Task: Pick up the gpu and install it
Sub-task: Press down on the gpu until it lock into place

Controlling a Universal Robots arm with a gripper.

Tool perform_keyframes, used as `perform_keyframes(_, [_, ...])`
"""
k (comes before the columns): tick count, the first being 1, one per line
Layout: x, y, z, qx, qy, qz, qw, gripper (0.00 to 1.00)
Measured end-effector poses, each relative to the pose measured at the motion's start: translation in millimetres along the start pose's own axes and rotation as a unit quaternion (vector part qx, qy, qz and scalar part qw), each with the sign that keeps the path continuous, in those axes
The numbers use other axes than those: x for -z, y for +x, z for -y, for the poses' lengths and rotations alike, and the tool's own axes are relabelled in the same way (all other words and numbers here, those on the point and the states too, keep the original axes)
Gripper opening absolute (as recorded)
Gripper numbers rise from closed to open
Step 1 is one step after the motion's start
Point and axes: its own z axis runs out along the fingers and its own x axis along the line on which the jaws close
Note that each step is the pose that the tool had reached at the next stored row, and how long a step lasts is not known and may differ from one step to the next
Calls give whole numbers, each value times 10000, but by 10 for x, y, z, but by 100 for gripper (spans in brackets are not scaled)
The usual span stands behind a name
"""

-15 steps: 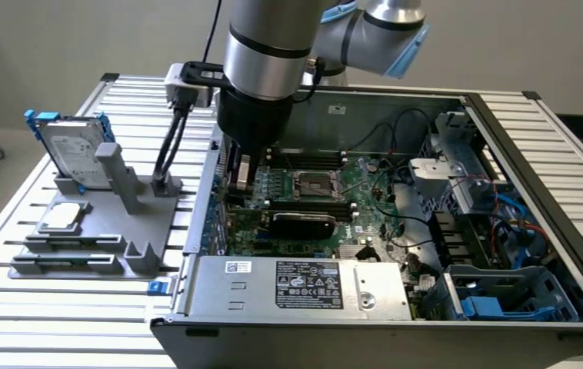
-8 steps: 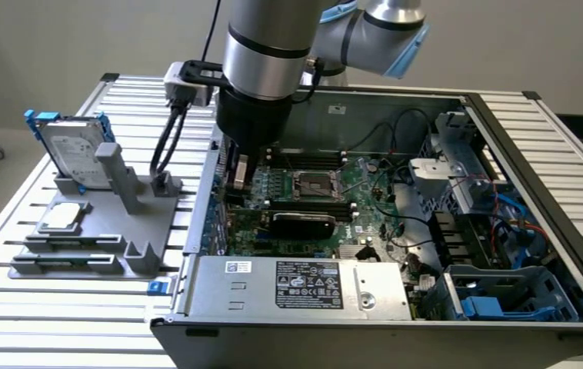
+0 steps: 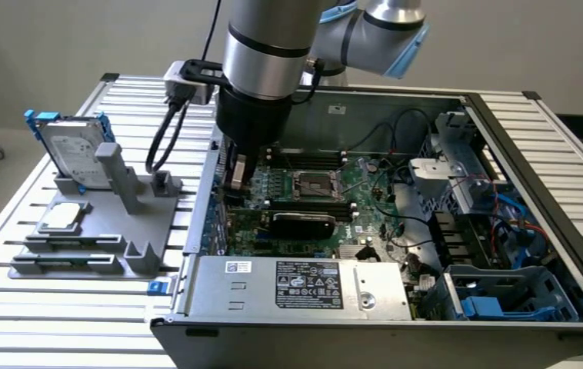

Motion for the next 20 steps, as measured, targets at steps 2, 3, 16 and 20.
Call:
perform_keyframes(2, [-1, -1, -2, -68, -3, 3, 10000, 11])
perform_keyframes(3, [-1, -1, -2, -98, -5, 8, 10000, 11])
perform_keyframes(16, [1, 1, -11, -373, -21, 69, 9993, 11])
perform_keyframes(20, [18, 1, -14, -410, -24, 76, 9991, 11])
